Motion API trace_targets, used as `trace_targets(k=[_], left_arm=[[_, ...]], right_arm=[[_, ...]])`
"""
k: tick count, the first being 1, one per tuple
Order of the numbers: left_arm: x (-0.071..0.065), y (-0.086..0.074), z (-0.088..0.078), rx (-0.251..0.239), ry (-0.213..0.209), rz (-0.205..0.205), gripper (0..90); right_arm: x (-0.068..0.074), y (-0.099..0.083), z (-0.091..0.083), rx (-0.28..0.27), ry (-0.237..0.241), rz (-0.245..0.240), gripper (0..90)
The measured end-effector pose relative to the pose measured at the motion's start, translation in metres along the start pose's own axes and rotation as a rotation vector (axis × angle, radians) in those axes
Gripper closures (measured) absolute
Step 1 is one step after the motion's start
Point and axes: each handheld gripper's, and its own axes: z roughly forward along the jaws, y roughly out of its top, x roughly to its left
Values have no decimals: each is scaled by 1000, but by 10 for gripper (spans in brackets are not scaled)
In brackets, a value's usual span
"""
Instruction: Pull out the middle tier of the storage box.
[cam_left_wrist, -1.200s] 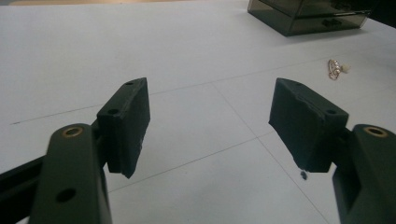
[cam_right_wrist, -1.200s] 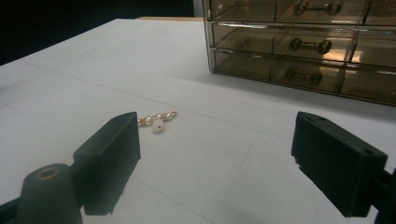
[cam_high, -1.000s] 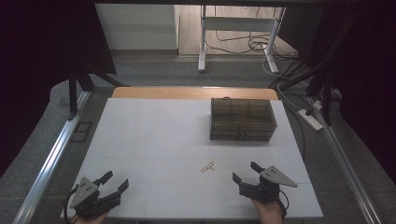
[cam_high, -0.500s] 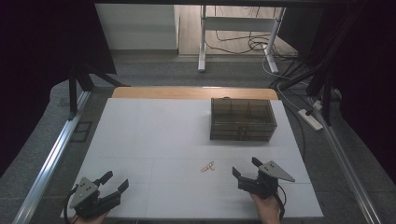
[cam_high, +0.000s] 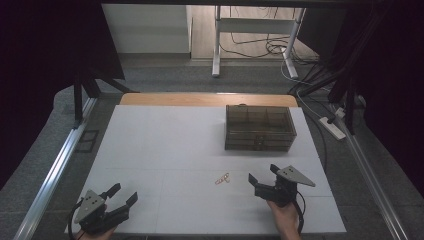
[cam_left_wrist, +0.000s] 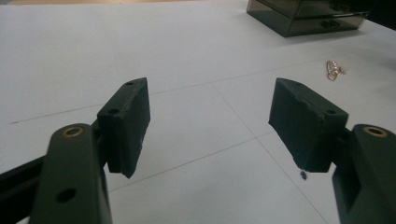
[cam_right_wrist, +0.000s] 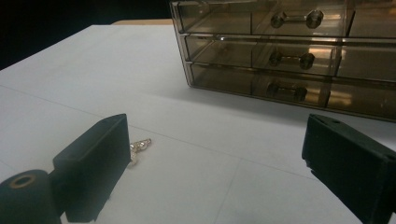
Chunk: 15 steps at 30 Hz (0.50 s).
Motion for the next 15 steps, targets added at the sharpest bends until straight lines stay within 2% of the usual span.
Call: trace_targets(k=[5, 11, 15], left_arm=[[0, 0, 0, -4, -5, -1, 295], [0, 0, -1, -4, -4, -3, 295], [0, 0, -1, -4, -4, -2, 295]], right_arm=[[-5, 8, 3, 52, 9, 17, 110], [-9, 7, 10, 121, -1, 30, 132], [-12, 9, 11, 138, -16, 24, 144]])
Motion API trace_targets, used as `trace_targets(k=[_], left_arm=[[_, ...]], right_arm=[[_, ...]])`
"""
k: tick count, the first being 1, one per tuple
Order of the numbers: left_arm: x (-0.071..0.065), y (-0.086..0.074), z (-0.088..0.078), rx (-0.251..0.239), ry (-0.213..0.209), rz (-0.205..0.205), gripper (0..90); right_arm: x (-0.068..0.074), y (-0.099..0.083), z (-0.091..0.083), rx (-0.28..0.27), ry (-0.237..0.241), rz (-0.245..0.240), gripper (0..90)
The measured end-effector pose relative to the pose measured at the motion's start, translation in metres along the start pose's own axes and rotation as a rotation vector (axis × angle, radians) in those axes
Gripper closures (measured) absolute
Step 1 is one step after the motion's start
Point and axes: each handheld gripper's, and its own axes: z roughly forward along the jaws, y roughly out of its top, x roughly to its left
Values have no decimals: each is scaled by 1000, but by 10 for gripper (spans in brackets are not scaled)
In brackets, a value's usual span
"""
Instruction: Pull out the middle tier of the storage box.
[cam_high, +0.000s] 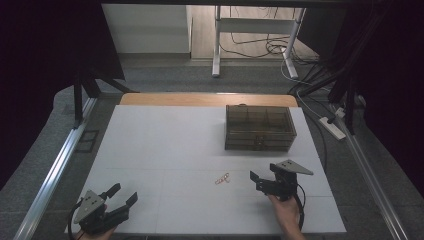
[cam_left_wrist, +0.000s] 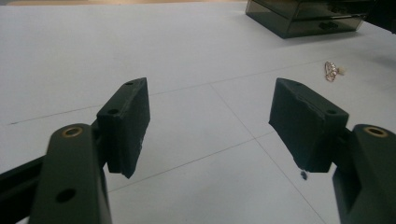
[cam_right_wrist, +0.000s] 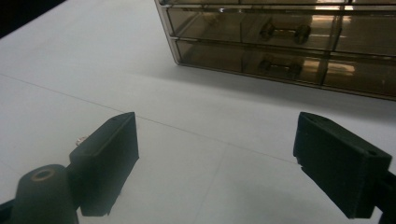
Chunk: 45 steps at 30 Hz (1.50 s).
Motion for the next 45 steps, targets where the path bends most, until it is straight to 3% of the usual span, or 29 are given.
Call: trace_targets(k=[3, 7, 26, 45], left_arm=[[0, 0, 0, 0, 1, -1, 294], [0, 0, 0, -1, 4, -4, 294], [0, 0, 0, 1, 3, -2, 294], [1, 0, 0, -1, 3, -4, 295]], right_arm=[[-3, 2, 1, 39, -11, -16, 191], [-7, 5, 2, 85, 11, -7, 211], [-17, 37, 8, 162, 15, 3, 240], [-36, 61, 30, 280, -4, 82, 331]])
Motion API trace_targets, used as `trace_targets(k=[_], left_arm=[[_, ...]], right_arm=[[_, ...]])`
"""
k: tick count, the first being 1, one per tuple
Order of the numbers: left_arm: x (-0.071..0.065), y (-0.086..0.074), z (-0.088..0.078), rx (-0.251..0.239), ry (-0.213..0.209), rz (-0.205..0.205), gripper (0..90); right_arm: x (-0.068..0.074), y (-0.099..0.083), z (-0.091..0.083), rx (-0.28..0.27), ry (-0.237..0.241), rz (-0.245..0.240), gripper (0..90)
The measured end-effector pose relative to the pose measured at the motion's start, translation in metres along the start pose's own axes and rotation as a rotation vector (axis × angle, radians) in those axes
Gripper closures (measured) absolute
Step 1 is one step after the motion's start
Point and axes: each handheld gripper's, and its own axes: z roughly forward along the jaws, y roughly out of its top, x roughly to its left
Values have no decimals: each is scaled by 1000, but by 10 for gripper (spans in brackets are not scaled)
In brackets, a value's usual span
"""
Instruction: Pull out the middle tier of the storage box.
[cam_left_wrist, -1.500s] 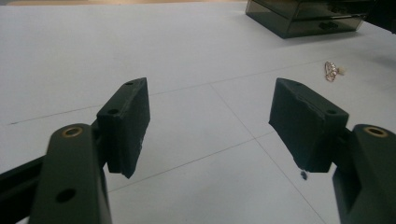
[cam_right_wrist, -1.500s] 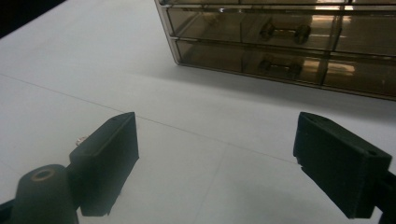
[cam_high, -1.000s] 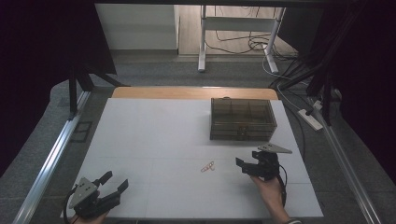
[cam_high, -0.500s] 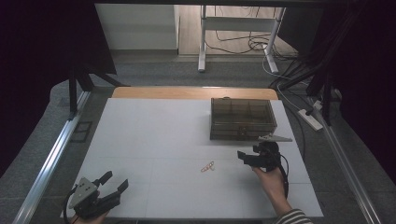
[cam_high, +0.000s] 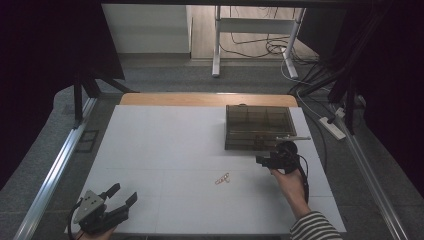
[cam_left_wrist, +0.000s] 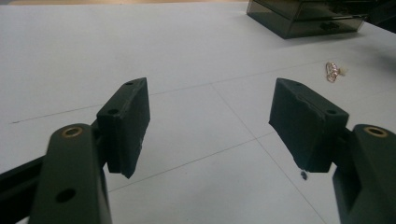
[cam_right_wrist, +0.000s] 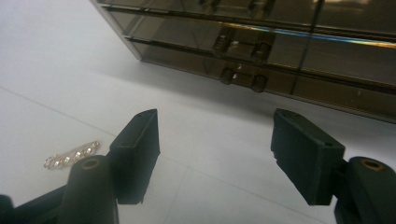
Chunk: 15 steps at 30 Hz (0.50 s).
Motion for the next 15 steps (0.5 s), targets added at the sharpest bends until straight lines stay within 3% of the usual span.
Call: trace_targets(k=[15], left_arm=[[0, 0, 0, -1, -1, 1, 295]], right_arm=[[-7, 21, 11, 63, 23, 76, 408]])
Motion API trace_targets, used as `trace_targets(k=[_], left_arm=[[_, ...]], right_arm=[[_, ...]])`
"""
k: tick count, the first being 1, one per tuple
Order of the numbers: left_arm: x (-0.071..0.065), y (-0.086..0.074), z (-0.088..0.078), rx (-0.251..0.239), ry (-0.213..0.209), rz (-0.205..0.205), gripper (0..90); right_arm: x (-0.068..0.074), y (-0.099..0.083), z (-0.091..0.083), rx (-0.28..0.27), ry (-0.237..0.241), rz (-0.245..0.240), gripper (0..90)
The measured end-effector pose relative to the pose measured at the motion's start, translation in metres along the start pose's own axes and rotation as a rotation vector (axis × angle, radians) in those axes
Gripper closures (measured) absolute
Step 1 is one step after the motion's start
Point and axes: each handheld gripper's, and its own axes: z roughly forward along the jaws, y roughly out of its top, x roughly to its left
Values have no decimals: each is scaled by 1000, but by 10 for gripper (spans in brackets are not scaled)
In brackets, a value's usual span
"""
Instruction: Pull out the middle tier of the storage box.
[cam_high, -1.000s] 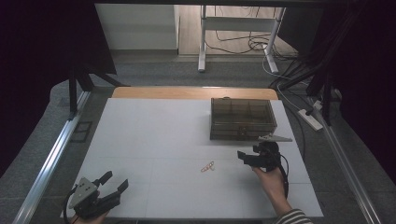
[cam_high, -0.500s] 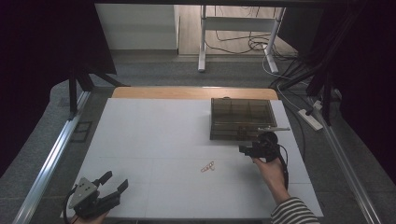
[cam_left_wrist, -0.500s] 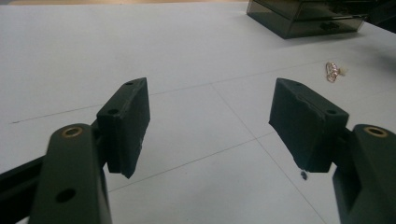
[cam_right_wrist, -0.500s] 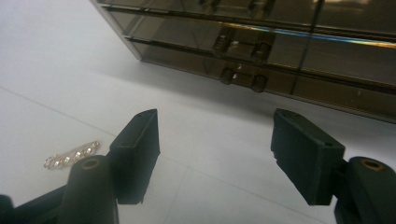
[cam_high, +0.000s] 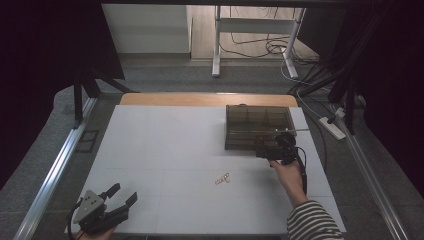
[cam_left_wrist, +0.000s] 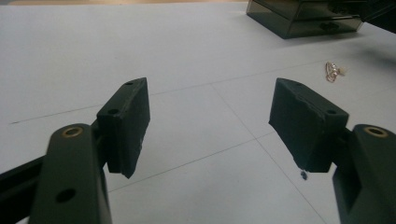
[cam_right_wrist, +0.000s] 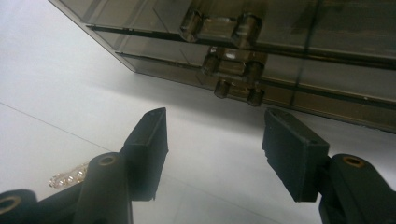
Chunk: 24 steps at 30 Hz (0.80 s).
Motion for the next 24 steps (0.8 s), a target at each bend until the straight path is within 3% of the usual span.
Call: trace_targets(k=[10, 15, 24], left_arm=[[0, 0, 0, 0, -1, -1, 295], [0, 0, 0, 1, -1, 1, 295], [0, 0, 0, 2, -2, 2, 295]], right_arm=[[-3, 12, 10, 50, 13, 57, 443], [-4, 14, 16, 63, 20, 111, 456], [-6, 20, 20, 80, 38, 140, 508]])
